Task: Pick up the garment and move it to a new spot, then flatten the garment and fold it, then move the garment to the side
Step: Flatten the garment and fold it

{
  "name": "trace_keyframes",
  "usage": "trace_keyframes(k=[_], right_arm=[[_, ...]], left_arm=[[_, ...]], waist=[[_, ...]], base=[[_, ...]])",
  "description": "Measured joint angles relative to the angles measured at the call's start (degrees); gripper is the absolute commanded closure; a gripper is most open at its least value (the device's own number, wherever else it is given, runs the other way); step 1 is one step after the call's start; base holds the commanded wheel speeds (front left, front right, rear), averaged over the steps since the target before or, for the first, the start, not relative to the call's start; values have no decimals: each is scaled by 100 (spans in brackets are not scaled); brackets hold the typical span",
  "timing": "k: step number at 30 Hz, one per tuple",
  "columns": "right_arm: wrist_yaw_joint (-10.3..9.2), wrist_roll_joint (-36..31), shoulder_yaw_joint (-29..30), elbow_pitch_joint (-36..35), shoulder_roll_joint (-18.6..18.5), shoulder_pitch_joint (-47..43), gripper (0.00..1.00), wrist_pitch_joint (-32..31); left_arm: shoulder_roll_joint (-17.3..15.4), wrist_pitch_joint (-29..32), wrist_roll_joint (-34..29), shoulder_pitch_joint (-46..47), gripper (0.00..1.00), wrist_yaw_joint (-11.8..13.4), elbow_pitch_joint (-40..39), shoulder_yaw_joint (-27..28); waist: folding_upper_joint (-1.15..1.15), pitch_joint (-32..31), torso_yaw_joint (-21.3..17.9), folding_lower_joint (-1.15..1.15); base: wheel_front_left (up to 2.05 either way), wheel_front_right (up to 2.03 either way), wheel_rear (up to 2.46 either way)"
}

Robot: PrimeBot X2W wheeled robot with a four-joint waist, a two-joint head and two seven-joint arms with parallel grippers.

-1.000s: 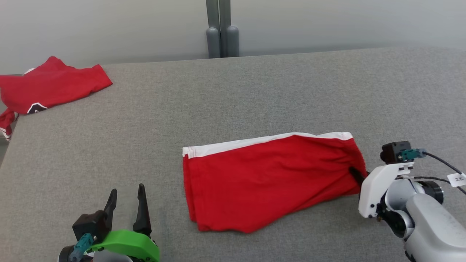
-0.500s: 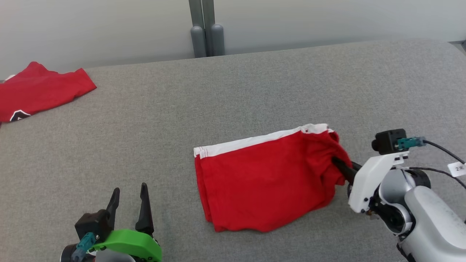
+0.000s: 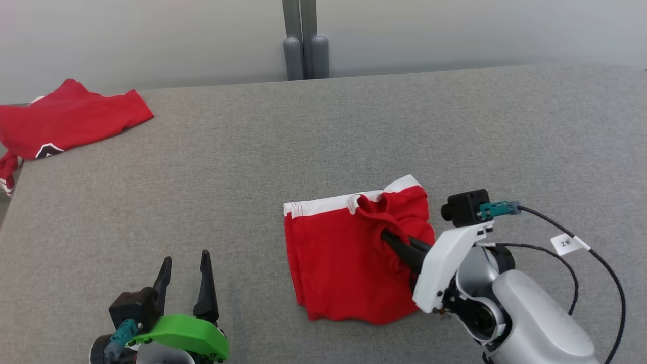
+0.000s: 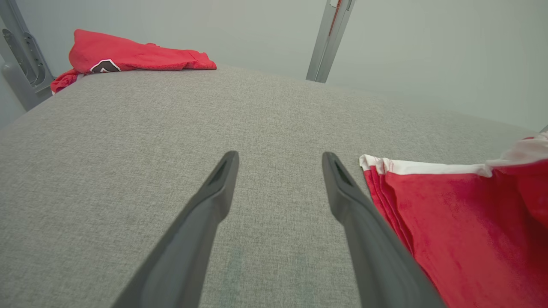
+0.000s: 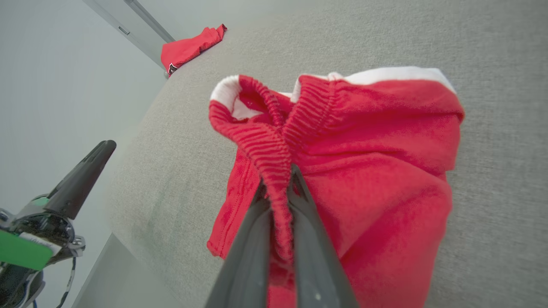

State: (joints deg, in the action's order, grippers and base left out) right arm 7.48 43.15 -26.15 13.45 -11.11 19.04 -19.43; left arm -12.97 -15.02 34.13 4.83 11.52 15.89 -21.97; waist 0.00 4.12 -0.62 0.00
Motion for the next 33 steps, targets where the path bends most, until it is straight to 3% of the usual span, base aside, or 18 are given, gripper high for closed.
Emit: trace_keyframes(k=[8, 20, 22, 23, 33], right_arm=[[0, -175, -254, 805, 601, 271, 100, 425], [0, -290, -560, 2132, 815, 677, 100, 1026], [0, -304, -649, 2268, 814, 736, 50, 1149], [0, -278, -724, 2293, 813, 754, 0, 1203], [0, -149, -1524, 2268, 826, 804, 0, 1640]], left_arm=[[114, -1, 0, 53, 0, -71, 48, 24], [277, -1, -140, 65, 0, -181, 175, 105], [296, -1, -151, 66, 0, -196, 198, 108], [305, -1, -156, 66, 0, -201, 210, 111], [324, -1, -202, 52, 0, -252, 263, 188]], waist=[[0, 29, 267, 0], [0, 63, 622, 0], [0, 60, 650, 0], [0, 56, 663, 0], [0, -28, 645, 0]], base=[[0, 0, 0], [0, 0, 0], [0, 0, 0], [0, 0, 0], [0, 0, 0]])
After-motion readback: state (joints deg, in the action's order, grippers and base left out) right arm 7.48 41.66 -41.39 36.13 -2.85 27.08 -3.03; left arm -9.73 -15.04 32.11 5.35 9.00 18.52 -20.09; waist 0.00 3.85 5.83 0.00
